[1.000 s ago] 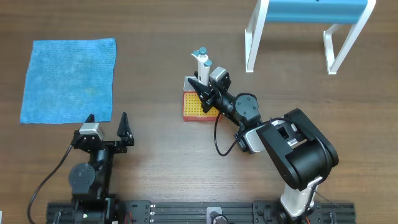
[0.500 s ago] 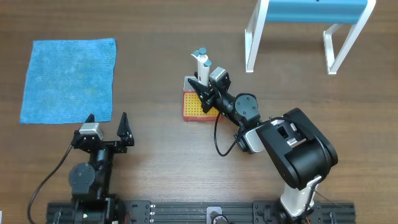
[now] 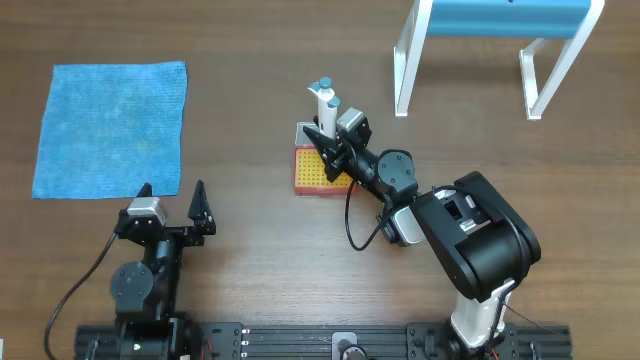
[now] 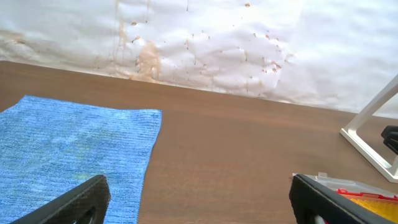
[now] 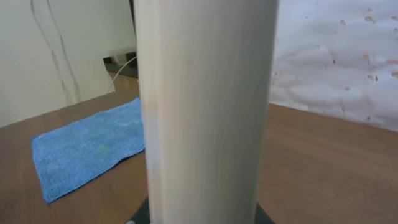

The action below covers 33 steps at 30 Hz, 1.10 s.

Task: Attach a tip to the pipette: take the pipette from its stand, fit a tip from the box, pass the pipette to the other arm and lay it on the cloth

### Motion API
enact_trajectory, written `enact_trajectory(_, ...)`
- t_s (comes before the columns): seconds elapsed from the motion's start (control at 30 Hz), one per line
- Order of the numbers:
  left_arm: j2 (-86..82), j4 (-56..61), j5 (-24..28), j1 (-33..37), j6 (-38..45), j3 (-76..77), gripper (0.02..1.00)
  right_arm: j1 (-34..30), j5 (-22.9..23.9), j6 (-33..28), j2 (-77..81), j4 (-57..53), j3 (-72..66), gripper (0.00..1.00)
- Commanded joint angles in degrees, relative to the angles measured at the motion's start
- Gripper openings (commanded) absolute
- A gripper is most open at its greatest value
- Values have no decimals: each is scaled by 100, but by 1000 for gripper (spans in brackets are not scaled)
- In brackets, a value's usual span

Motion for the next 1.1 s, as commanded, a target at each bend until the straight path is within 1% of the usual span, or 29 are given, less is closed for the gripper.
enact_trajectory(0.03, -28, -11, 68, 28, 90, -20, 936, -35, -15, -103, 125, 52, 175, 73)
enact_trajectory(0.4, -28, -11, 68, 28, 90, -20, 936, 24, -33, -61, 168, 87, 175, 71)
enact_trajectory(0.77, -28, -11, 68, 28, 90, -20, 936, 24, -35, -61, -133, 81, 168, 71)
enact_trajectory(0.9, -28, -11, 68, 28, 90, -20, 934, 24, -166, -61, -133, 81, 168, 71)
enact_trajectory(1.1, -28, -11, 68, 28, 90, -20, 936, 26, -168, -61, -133, 83, 74, 71)
